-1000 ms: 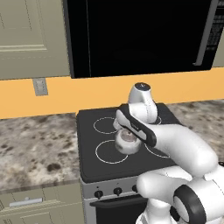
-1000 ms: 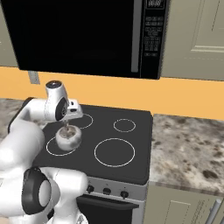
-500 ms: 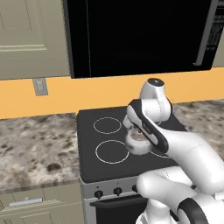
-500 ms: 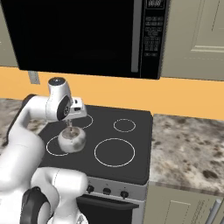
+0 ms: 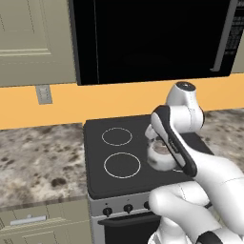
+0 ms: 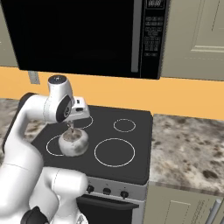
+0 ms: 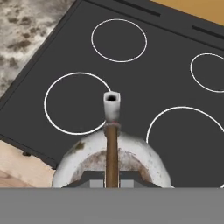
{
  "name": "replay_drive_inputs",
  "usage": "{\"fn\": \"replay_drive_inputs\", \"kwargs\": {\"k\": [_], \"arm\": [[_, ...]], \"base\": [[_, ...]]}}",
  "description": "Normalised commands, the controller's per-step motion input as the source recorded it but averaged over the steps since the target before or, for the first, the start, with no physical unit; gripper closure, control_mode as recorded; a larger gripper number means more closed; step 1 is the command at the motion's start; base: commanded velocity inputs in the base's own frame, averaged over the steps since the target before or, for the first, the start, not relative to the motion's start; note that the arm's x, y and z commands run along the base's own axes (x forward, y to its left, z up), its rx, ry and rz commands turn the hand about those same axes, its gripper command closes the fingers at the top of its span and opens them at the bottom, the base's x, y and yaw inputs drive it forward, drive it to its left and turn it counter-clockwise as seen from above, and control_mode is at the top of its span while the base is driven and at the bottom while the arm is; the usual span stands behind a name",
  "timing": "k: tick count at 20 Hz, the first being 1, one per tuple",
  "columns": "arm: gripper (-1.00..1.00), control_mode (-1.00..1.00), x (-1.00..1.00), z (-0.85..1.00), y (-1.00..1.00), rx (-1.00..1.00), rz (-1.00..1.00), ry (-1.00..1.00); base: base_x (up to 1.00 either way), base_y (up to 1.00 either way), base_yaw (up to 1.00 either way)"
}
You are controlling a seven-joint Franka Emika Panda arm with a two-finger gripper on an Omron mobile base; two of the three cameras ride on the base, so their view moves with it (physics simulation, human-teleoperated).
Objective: The kettle is done boiling. Turn off the stove, then wait for 300 timesteps before moving the kettle to the dining table.
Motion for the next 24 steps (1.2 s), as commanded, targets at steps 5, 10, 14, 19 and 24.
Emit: {"fn": "replay_drive_inputs", "kwargs": {"k": [5,10,14,19,24], "arm": [[1.00,-1.00,-0.36,0.25,-0.23,0.00,0.00,0.00],[1.00,-1.00,-0.03,0.04,0.00,0.00,0.00,0.00],[1.00,-1.00,0.00,0.00,0.00,0.00,0.00,0.00],[1.00,1.00,-0.02,0.00,0.00,0.00,0.00,-0.01],[1.00,1.00,0.00,0.00,0.00,0.00,0.00,0.00]], "base": [[0.00,0.00,0.00],[0.00,0.00,0.00],[0.00,0.00,0.00],[-0.11,-0.03,-0.03],[-0.31,-0.01,-0.16]]}}
